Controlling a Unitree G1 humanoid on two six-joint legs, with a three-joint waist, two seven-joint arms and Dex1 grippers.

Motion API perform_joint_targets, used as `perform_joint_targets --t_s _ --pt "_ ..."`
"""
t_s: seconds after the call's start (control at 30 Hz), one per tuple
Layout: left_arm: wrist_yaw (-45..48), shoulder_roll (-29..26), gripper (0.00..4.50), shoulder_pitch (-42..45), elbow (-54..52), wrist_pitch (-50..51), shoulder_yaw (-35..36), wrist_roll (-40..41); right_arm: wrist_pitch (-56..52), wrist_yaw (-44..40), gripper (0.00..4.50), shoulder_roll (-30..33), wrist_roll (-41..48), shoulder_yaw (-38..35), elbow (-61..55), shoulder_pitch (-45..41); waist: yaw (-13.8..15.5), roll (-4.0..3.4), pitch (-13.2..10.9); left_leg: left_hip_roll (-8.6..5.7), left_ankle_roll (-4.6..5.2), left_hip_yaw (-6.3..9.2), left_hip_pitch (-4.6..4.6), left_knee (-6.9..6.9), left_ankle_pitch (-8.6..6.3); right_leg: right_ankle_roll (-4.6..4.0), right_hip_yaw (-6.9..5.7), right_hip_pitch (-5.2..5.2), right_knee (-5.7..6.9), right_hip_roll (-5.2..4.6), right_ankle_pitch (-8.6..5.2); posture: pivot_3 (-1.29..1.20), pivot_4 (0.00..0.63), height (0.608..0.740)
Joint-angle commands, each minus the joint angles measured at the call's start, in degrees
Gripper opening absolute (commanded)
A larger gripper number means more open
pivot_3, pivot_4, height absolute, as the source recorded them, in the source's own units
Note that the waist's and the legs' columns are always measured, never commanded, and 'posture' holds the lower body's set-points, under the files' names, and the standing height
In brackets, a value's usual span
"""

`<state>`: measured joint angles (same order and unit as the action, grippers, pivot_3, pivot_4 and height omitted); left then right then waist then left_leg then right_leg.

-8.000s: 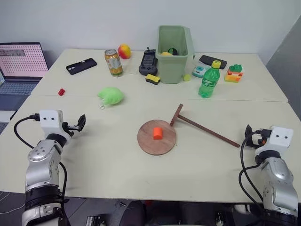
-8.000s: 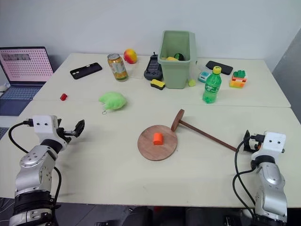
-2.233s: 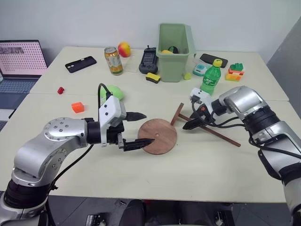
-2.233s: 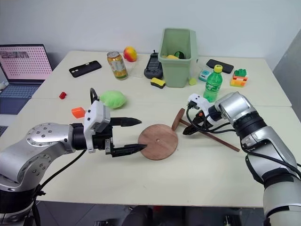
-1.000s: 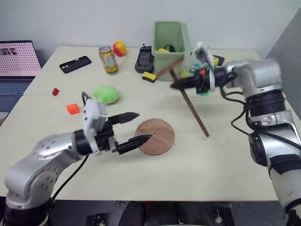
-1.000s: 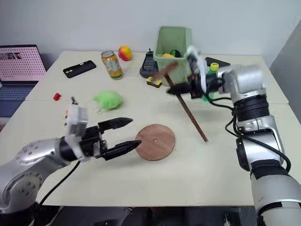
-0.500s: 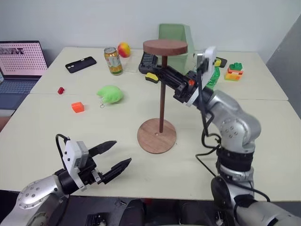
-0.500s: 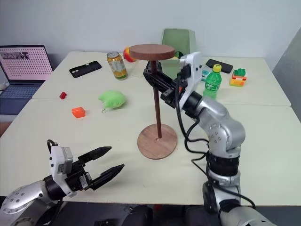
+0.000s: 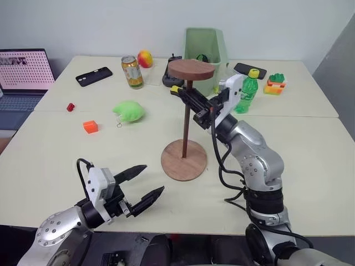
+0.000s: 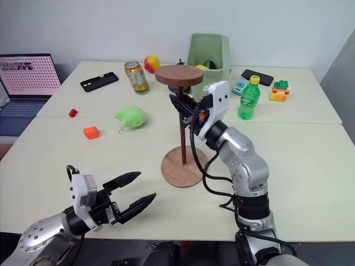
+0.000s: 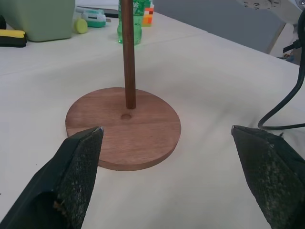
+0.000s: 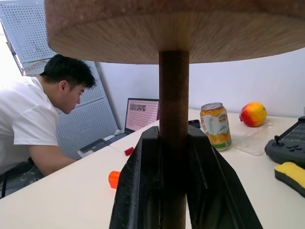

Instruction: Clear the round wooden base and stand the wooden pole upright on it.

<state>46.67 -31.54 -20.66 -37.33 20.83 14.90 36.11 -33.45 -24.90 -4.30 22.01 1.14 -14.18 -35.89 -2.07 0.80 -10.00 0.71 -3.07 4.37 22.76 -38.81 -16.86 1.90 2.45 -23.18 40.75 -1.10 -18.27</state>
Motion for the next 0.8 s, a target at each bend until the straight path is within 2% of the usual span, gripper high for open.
perform_joint_targets --t_s 0.03,0.4,0.8 --pt "-1.0 0.1 4.5 0.5 -0.8 -1.2 -0.2 -0.2 1.7 0.2 0.24 -0.7 1.5 1.1 -0.6 -0.1 0.0 0.0 0.0 0.0 0.0 0.0 0.0 0.0 0.0 0.0 0.0 0.0 0.0 0.0 0.0 0.0 0.15 0.74" --pt "-2.1 0.1 4.5 1.2 -0.4 -1.4 -0.2 -0.4 6.0 -1.0 0.24 2.1 -0.4 3.4 1.7 2.8 0.0 0.01 0.0 0.0 0.0 0.01 -0.01 0.0 0.0 0.0 -0.01 0.01 -0.01 0.0 0.0 0.0 0.15 0.74" --pt "-2.5 0.0 4.5 2.0 -0.5 -1.0 -1.2 -0.2 12.3 0.0 0.24 3.3 -2.3 3.6 5.8 2.0 0.1 0.01 0.0 0.0 0.0 0.01 -0.03 0.0 0.0 0.0 -0.01 0.03 0.0 0.01 0.0 0.0 0.15 0.74"
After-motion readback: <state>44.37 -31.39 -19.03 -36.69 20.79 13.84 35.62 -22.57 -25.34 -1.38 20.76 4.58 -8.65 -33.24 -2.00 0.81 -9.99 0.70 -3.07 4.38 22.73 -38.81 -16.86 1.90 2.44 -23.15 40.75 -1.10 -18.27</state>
